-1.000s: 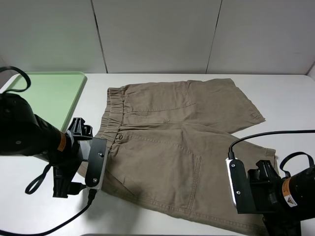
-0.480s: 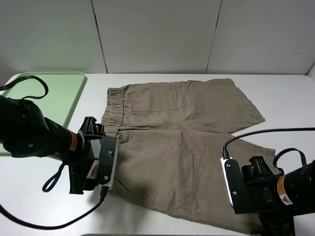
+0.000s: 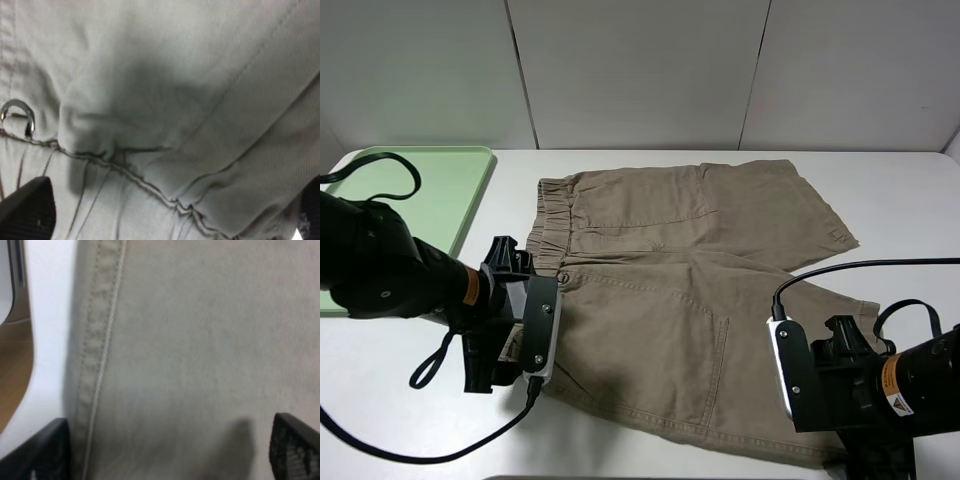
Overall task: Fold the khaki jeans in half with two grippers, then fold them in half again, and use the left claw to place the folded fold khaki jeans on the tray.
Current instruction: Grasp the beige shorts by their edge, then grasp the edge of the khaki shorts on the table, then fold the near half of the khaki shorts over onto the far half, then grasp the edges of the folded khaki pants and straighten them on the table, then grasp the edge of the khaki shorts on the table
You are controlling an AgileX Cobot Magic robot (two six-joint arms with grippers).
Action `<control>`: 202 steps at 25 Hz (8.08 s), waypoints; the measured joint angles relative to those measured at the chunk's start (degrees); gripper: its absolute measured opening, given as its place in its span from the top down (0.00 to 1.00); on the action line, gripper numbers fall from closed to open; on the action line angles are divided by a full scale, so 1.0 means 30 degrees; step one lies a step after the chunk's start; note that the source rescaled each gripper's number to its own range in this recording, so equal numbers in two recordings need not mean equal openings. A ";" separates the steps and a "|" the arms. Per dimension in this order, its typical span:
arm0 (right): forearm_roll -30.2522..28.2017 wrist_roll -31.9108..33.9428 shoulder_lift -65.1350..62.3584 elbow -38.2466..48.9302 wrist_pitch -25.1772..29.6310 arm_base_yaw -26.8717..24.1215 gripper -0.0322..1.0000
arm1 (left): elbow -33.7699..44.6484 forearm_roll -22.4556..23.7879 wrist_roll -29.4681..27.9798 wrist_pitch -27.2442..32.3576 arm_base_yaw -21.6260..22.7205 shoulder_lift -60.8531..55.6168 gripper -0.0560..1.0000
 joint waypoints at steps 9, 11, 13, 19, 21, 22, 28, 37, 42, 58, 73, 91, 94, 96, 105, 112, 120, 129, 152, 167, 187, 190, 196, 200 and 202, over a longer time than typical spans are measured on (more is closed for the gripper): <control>0.0000 0.0015 0.0000 0.0000 0.0000 0.0000 0.30 | -0.0134 -0.0195 -0.0102 0.1304 0.0000 0.0000 0.07; 0.0000 0.0015 0.0000 0.0000 0.0022 0.0000 0.32 | -0.0134 -0.0195 -0.0102 0.1566 0.0000 0.0000 0.15; 0.0000 0.0015 0.0000 0.0000 0.0022 0.0000 0.32 | -0.0134 -0.0213 -0.0102 0.1906 0.0000 0.0020 0.26; 0.0000 0.0015 0.0000 0.0000 0.0005 0.0000 0.41 | -0.0023 -0.0196 -0.0027 0.2766 0.0000 0.0096 0.55; 0.0000 0.0015 0.0000 0.0000 0.0005 0.0000 0.48 | -0.0008 -0.0126 -0.0004 0.2837 0.0000 0.0143 0.63; 0.0000 0.0022 0.0000 0.0000 -0.0010 0.0000 0.52 | -0.0008 -0.0073 -0.0004 0.2820 0.0000 0.0199 0.69; -0.0521 0.0077 0.0000 0.0000 -0.0052 0.0000 0.87 | -0.0008 0.0091 0.0046 0.2659 0.0000 0.0216 0.84; -0.0964 0.0948 -0.0825 -0.0841 0.1222 0.0000 0.97 | 0.0106 0.0005 0.0003 0.3711 -0.0019 -0.1633 0.84; -0.1155 0.1293 -0.2884 -0.0886 0.2076 0.0000 0.97 | 0.0239 0.0005 -0.0534 0.4656 -0.0019 -0.3986 0.84; -1.0805 1.3719 -0.8497 -0.1515 0.1948 -0.0222 0.97 | 0.0277 0.0005 -0.2752 0.5860 -0.0019 -0.8182 0.84; -1.7030 2.2440 -0.0347 -0.7837 -0.1495 -0.5102 0.97 | 0.0029 -0.0015 -0.9955 -0.0522 0.5820 -0.8182 0.84; -1.7459 2.4085 0.5509 -1.4173 -0.3587 -0.6912 0.97 | -0.1495 0.0928 -0.9644 -0.5999 0.9921 -0.3777 0.84; -1.7598 2.4476 0.5506 -1.4173 -0.4772 -0.7745 0.97 | -0.1515 0.1362 -0.9640 -0.7607 1.0381 -0.3420 0.84; -1.7639 2.4577 0.5506 -1.4173 -0.5531 -0.8173 0.97 | -0.1569 0.1725 -0.9640 -0.8619 1.0616 -0.3313 0.83; -1.7415 2.4923 0.6205 -1.4182 -0.2956 -0.9759 0.19 | -0.1614 0.0223 -0.9658 -0.8317 1.1786 -0.3310 0.33; -1.7350 2.4923 0.6828 -1.4182 -0.0843 -0.9759 0.09 | -0.1614 0.0199 -0.9658 -0.8258 1.1786 -0.3310 0.30; -1.7278 2.4923 0.5905 -1.4182 -0.0922 -0.9702 0.09 | -0.1614 0.0199 -1.0215 -0.8258 1.1786 -0.4068 0.30; -1.6485 2.4923 0.2066 -1.4182 -0.1464 -0.9702 0.09 | -0.1614 0.0134 -1.3428 -0.8616 1.1786 -0.9234 0.30; -1.2673 2.4923 -0.6370 -1.4182 -0.1961 -0.9702 0.09 | -0.1614 0.0035 -1.6526 0.2226 1.1786 -2.9164 0.24; -1.2398 2.4718 -0.7815 -1.4182 -0.1389 -0.9702 0.09 | -0.2081 -0.1642 -1.7733 1.1839 1.0819 -3.1045 0.01; -1.2353 2.4713 -0.8209 -1.4182 -0.1441 -0.9702 0.09 | -0.2169 -0.5927 -1.4900 2.1396 0.8196 -3.1051 0.01; -1.2353 2.4713 -0.8209 -1.4182 -0.1441 -0.9702 0.09 | -0.0701 -0.6321 -1.4808 2.1607 0.8196 -3.1051 0.01; -1.2353 2.4697 -0.8209 -1.4182 -0.1441 -0.9702 0.09 | 0.0439 -0.6361 -1.4778 2.1722 0.8196 -3.1051 0.01; -1.2353 2.4697 -0.8209 -1.4182 -0.1441 -0.9702 0.09 | 0.0455 -0.6411 -1.4754 2.1722 0.8196 -3.1051 0.01; -1.2353 2.4697 -0.8209 -1.4182 -0.1441 -0.9702 0.09 | 0.0455 -0.6411 -1.4693 2.1722 0.8196 -3.1051 0.01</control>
